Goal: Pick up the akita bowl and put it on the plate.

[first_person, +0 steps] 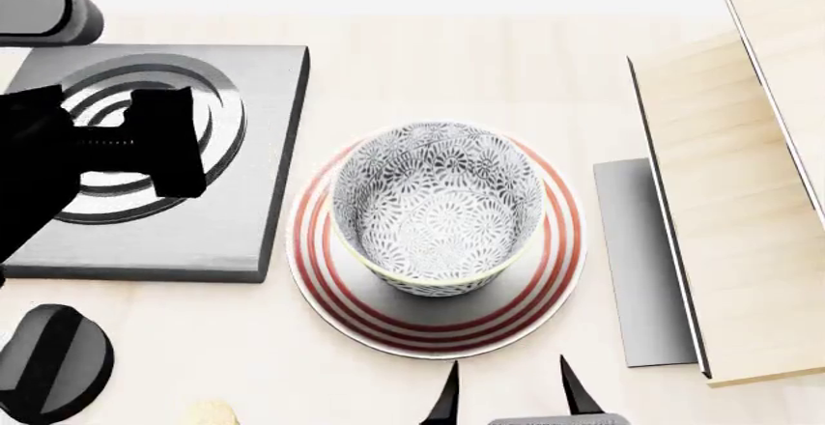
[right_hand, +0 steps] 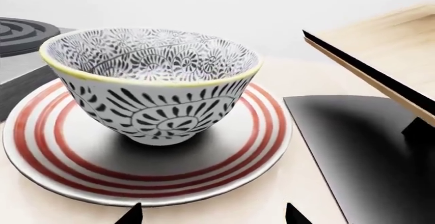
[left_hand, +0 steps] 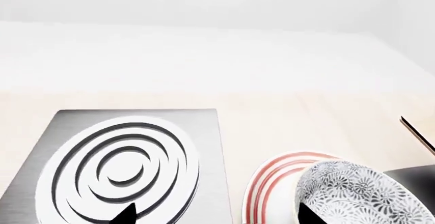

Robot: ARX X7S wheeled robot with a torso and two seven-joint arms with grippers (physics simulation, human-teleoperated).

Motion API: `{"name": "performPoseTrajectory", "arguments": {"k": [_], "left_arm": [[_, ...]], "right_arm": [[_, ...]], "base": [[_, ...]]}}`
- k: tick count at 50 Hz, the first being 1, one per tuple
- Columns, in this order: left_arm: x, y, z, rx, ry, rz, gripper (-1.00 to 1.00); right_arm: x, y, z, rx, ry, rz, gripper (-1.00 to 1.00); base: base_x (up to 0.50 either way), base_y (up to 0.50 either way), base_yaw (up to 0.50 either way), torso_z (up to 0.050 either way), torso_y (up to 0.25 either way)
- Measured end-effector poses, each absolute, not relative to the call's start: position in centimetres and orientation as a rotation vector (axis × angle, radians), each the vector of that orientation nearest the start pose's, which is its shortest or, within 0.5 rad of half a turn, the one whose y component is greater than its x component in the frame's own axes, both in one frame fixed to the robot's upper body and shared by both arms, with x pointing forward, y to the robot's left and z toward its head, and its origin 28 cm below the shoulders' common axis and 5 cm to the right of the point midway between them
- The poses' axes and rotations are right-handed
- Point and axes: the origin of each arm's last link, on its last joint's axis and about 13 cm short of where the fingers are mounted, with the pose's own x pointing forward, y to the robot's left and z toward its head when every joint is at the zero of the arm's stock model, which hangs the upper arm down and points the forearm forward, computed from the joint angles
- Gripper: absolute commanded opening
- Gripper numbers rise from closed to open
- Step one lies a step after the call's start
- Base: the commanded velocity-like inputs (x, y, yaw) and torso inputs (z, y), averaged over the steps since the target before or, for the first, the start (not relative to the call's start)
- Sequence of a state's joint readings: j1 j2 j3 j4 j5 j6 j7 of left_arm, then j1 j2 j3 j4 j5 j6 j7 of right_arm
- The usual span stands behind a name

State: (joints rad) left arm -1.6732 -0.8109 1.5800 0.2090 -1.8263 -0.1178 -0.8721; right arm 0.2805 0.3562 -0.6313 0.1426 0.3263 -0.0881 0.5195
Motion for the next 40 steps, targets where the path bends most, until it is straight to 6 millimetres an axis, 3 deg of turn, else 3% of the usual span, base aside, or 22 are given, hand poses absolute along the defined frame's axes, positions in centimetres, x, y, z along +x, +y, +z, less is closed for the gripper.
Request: {"name": "performPoseTrajectory", "arguments": {"k": [24, 40], "left_arm": [[23.4, 22.9, 28.3, -0.014, 0.030, -0.083, 1.00], [20.0, 24.2, 27.2, -0.015, -0.056, -0.071, 1.00]], "right_arm": [[24.2, -8.8, 5.8, -0.142, -0.158, -0.038, 1.00], [23.9, -9.3, 8.7, -0.150, -0.245, -0.069, 1.00]], "base": [[0.00, 0.00, 0.00, 0.000, 0.000], [0.00, 0.00, 0.00, 0.000, -0.001]]}}
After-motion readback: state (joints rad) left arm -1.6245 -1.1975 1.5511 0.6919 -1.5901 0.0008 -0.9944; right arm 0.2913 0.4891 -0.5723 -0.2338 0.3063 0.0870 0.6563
